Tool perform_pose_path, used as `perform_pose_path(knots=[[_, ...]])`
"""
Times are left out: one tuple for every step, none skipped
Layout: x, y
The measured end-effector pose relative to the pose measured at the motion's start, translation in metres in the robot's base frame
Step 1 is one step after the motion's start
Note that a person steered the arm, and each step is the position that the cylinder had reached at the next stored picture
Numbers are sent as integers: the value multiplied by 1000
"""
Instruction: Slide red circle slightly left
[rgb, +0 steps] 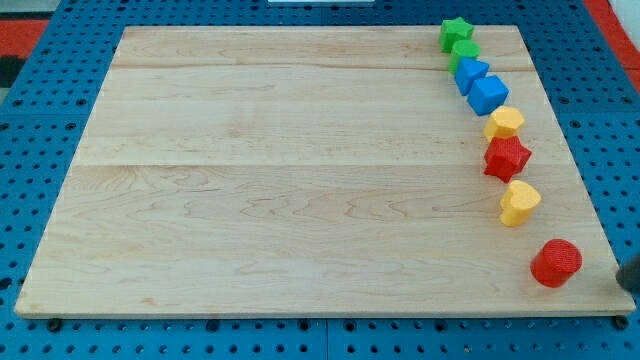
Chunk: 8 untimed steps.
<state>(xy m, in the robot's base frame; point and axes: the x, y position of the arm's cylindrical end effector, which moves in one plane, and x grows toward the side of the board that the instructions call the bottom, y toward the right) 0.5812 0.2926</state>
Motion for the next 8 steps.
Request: perform_pose_path(knots=[[-53, -73], [-28, -28], [0, 21], [15, -16], [-5, -82], [-44, -144], [-51, -157], [-51, -157]])
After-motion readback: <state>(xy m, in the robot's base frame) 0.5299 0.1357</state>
